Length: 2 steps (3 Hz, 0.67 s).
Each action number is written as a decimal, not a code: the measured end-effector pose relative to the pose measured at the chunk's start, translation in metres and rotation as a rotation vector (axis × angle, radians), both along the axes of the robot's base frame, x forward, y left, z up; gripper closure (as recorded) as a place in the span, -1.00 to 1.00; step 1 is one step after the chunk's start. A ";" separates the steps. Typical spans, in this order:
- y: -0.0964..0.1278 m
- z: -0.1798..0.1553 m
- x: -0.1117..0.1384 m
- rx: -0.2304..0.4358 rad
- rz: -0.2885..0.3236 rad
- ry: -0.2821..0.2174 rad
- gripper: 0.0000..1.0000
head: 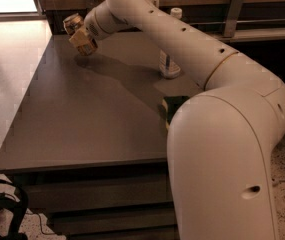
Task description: Knock orange can over
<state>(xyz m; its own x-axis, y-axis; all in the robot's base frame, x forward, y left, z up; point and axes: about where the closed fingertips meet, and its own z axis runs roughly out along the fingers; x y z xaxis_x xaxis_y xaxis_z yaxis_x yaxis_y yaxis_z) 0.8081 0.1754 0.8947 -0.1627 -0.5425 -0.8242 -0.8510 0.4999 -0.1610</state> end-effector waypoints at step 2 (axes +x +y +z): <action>-0.027 -0.011 -0.034 -0.170 -0.040 0.074 1.00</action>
Offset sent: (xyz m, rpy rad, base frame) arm -0.0601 -0.0461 -0.0131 -0.3016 0.1193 -0.0675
